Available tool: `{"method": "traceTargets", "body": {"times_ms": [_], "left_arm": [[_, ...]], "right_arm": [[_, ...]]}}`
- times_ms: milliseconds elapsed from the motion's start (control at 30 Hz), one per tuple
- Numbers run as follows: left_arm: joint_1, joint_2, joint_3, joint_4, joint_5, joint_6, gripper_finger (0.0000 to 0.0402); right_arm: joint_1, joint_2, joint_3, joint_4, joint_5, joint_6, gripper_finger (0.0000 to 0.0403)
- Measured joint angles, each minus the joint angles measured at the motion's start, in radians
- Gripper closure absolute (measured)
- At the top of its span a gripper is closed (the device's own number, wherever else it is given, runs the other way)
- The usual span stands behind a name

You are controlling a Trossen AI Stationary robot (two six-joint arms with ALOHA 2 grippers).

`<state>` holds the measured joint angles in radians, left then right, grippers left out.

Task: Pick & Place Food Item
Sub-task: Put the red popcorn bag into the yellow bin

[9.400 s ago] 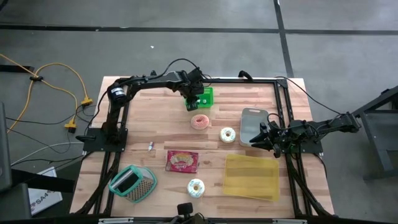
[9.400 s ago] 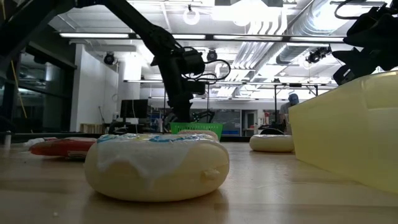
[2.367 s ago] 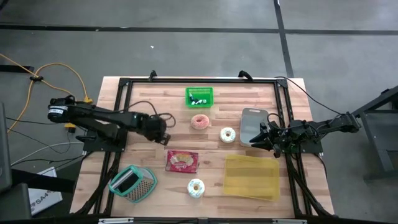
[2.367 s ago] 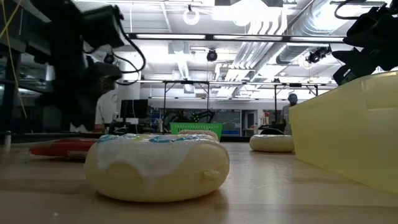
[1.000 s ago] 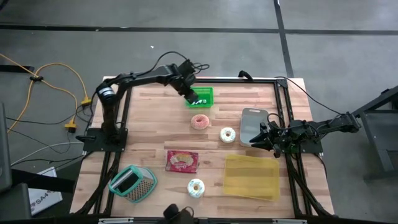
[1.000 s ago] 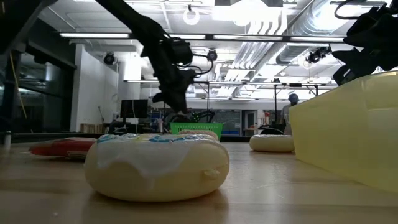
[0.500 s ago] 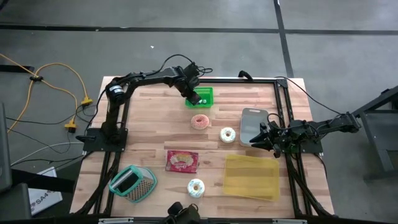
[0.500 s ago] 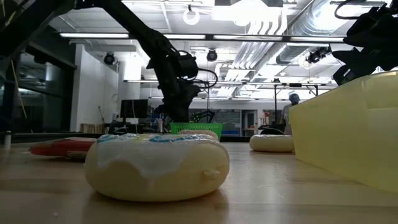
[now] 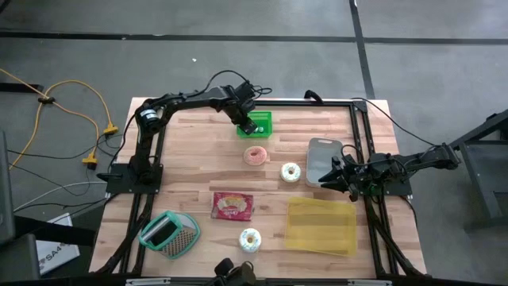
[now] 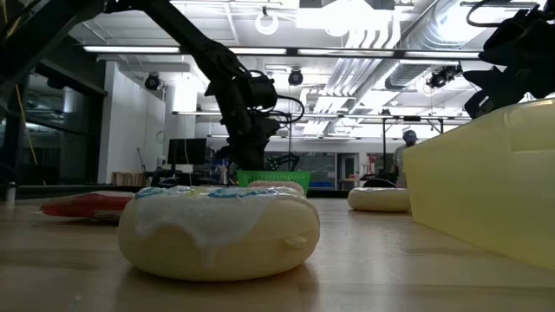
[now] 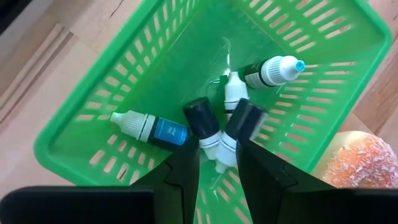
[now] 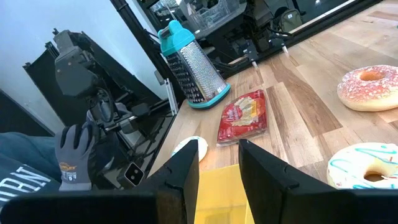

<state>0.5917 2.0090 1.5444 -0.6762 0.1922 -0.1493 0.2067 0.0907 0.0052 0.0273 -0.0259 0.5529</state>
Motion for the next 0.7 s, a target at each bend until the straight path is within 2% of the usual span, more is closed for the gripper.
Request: {"method": "traceTargets", "body": {"times_ms": [700], "left_arm": [[0.006, -0.014, 0.023, -0.015, -0.005, 0.05, 0.0298]], "right_arm": [[0.0, 0.0, 0.0, -0.001, 0.0, 0.0, 0.0302]]}}
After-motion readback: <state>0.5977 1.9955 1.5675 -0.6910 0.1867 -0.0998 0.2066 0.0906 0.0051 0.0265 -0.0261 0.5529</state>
